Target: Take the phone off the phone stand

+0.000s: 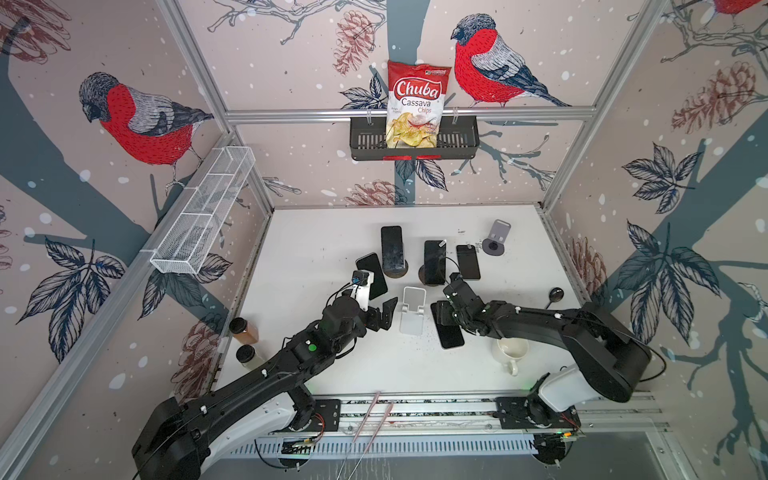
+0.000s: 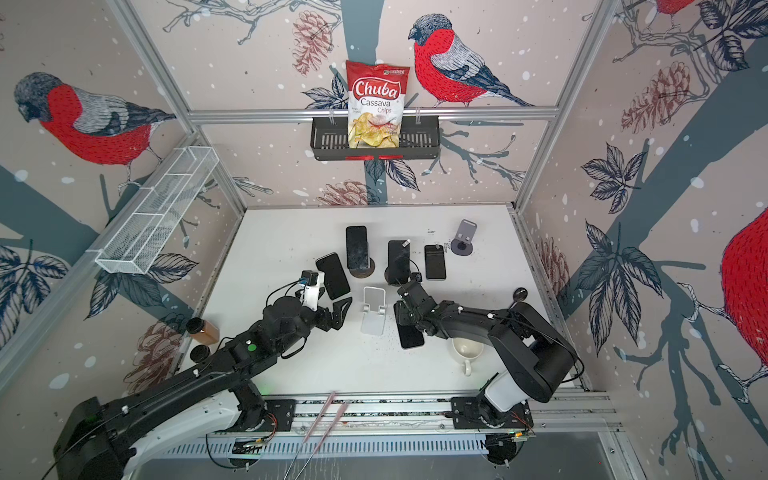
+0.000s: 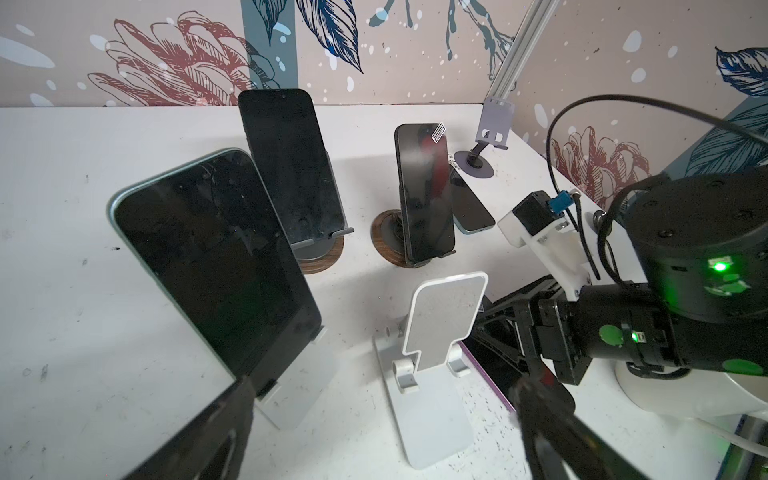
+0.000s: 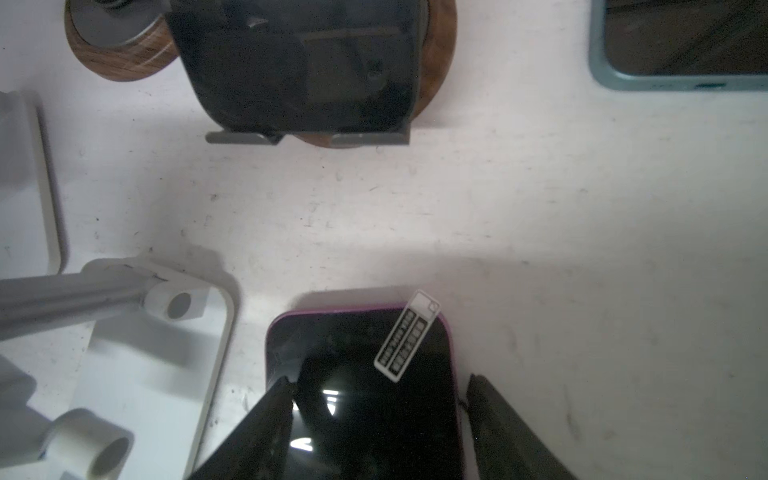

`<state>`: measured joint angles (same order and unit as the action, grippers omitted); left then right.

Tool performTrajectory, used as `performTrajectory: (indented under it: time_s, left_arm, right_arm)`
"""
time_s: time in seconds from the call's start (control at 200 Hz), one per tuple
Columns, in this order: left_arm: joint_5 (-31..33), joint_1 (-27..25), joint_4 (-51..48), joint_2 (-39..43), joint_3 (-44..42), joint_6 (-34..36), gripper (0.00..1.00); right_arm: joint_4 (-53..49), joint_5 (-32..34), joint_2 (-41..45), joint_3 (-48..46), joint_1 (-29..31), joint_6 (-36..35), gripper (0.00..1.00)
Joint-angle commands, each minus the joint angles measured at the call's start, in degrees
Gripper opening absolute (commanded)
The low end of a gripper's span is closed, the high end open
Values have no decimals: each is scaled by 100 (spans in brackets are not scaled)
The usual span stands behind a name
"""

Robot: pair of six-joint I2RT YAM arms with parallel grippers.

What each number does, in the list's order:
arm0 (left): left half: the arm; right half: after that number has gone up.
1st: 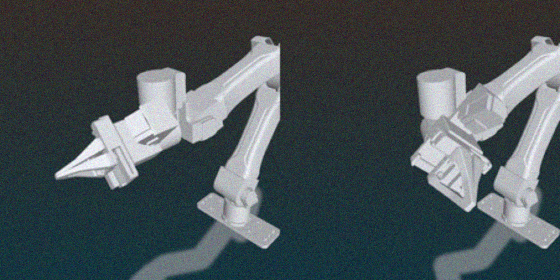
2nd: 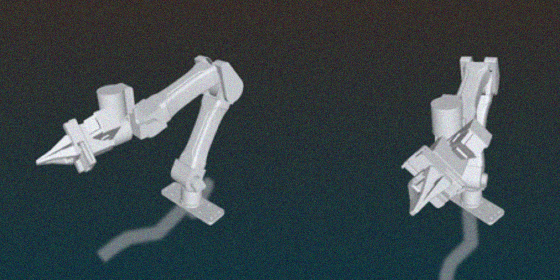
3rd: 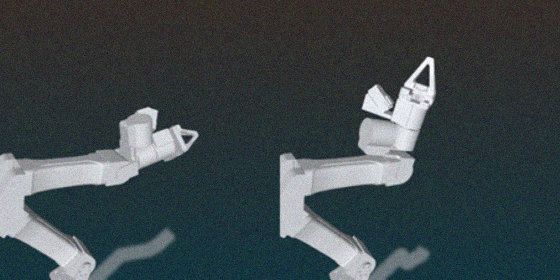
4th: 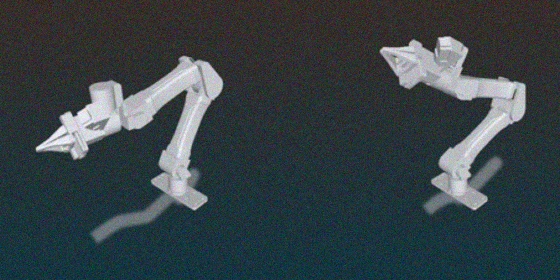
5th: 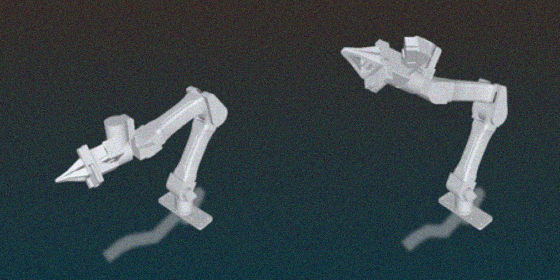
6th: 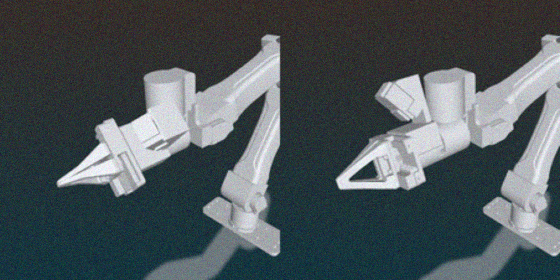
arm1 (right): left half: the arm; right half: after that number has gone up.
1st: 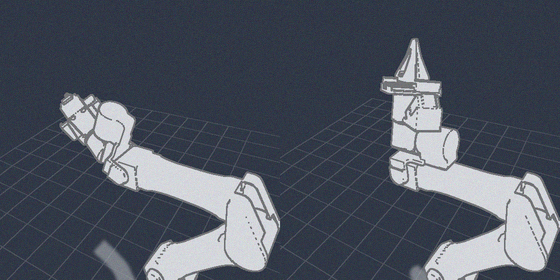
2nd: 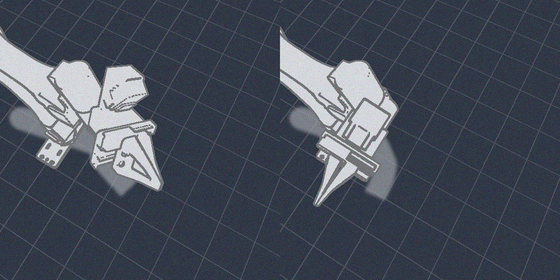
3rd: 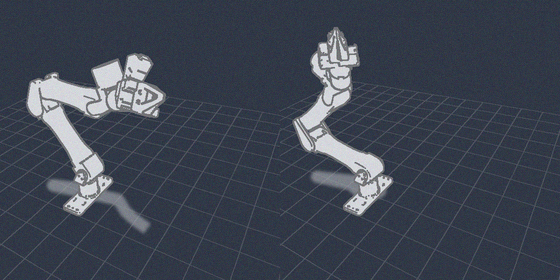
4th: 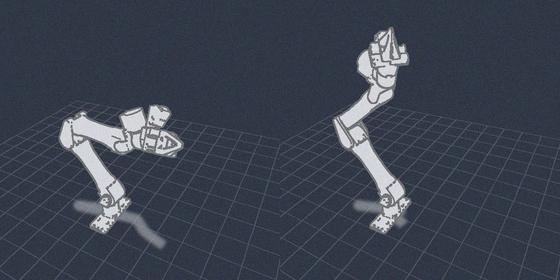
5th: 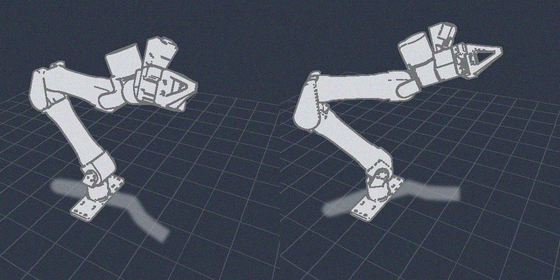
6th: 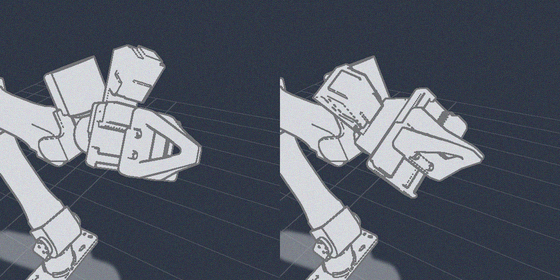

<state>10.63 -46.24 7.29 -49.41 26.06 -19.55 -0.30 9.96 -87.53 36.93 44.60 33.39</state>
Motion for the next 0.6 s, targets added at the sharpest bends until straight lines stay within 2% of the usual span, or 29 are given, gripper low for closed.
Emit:
performTrajectory:
  time_s: [0.0, 0.2, 0.406, 0.596]
  left_arm:
    - [101, 10, 102, 6, 0, -48, 97]
    - [-65, 3, 45, -14, 83, -137, 97]
    - [186, -32, -145, -106, 240, -258, 97]
    - [1072, -606, -518, -446, 588, -222, 97]
  right_arm:
    - [-161, 119, 3, 101, -16, 28, 70]
    - [-249, 165, 228, 281, -69, -112, 72]
    - [-421, 384, 671, 411, -89, -258, 78]
    - [-482, 490, 1092, 547, -257, -392, 86]
